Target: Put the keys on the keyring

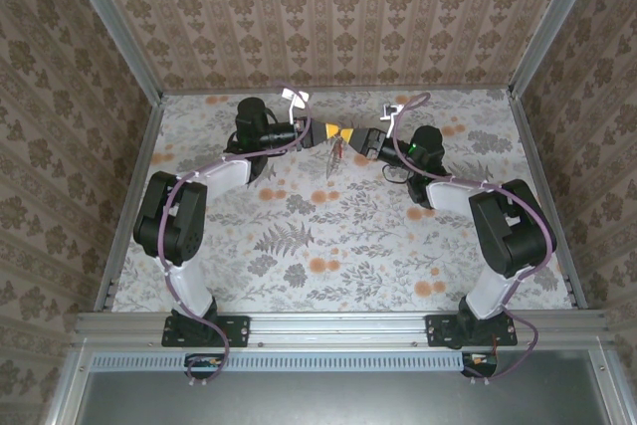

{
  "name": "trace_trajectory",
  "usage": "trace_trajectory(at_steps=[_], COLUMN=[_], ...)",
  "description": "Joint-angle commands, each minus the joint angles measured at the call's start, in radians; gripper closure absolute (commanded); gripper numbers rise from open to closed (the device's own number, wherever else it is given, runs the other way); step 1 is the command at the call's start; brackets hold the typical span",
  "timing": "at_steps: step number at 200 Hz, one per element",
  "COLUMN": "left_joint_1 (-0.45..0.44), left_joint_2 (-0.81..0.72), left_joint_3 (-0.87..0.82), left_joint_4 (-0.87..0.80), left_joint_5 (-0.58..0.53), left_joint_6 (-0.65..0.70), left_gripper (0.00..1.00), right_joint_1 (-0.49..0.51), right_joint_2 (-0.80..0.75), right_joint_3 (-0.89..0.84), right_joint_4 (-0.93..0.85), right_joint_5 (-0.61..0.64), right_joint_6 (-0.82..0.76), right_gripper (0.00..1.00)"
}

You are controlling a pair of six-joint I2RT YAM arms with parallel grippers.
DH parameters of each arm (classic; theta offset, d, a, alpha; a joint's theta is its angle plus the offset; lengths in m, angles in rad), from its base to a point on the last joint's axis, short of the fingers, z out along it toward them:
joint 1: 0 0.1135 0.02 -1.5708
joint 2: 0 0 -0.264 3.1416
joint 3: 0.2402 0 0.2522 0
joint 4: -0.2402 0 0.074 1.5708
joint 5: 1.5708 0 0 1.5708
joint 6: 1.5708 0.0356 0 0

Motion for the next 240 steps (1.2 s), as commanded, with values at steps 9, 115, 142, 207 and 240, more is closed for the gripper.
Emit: trace_trajectory(at_steps=[9,115,142,207,240], left_joint_1=[-0.009,-0.012,0.001,0.067,0.061], left_joint_2=[-0.001,0.009,-0.001,-0.105,-0.188], left_joint_3=[-0.002,0.005,-0.002,-0.047,-0.007], left_joint_4=[0.052,0.053,0.005,-0.236,-0.549], left_joint_5=[0.002,0.008,-0.009,-0.059,-0.11], left_joint_6=[-0.009,-0.013,0.023,0.187,0.413], left_gripper=[1.0,1.0,1.0,0.72,0.68], right_joint_1=[0.008,0.01,0.006,-0.008,-0.008], right_joint_2=[0.01,0.023,0.009,-0.041,-0.071], right_joint_3=[0.036,0.057,0.045,0.032,0.054], right_joint_4=[0.04,0.027,-0.043,-0.291,-0.412], right_joint_5=[-0.009,-0.028,-0.021,-0.037,-0.048], right_joint_6=[-0.003,-0.007,-0.055,-0.212,-0.278], right_gripper=[0.79,1.0,1.0,1.0,1.0])
